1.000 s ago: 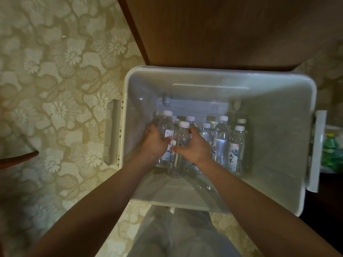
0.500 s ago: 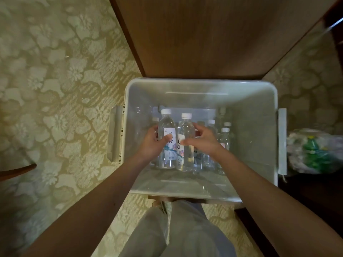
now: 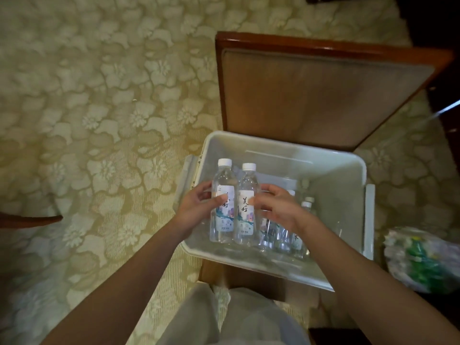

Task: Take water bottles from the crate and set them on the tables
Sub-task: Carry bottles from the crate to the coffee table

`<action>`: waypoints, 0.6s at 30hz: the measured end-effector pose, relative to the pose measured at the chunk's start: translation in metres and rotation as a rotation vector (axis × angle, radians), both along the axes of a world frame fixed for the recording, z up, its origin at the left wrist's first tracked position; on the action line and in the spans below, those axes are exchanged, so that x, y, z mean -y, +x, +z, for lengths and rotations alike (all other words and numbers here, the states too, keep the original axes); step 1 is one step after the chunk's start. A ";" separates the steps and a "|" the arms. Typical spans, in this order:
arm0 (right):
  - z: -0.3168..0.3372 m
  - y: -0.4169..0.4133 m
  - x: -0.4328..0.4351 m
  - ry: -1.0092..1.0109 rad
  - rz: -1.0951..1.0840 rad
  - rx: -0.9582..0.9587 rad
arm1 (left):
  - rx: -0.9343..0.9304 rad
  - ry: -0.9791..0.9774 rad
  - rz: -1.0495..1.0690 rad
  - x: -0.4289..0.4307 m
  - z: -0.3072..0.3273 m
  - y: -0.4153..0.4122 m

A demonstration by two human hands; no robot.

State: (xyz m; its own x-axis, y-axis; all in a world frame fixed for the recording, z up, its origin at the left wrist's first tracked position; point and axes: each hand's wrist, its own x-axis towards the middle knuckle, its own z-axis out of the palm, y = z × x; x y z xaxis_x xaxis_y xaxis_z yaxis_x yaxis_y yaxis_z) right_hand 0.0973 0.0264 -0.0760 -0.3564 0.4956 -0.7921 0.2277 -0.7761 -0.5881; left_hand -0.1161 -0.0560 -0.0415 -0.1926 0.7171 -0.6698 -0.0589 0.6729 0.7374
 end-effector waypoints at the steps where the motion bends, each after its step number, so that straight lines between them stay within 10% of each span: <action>1: 0.005 -0.004 0.001 -0.005 0.022 -0.023 | 0.025 0.002 0.023 0.006 0.004 -0.005; 18: 0.093 -0.127 0.043 0.114 0.495 -0.163 | 0.157 0.143 0.473 0.141 0.075 -0.081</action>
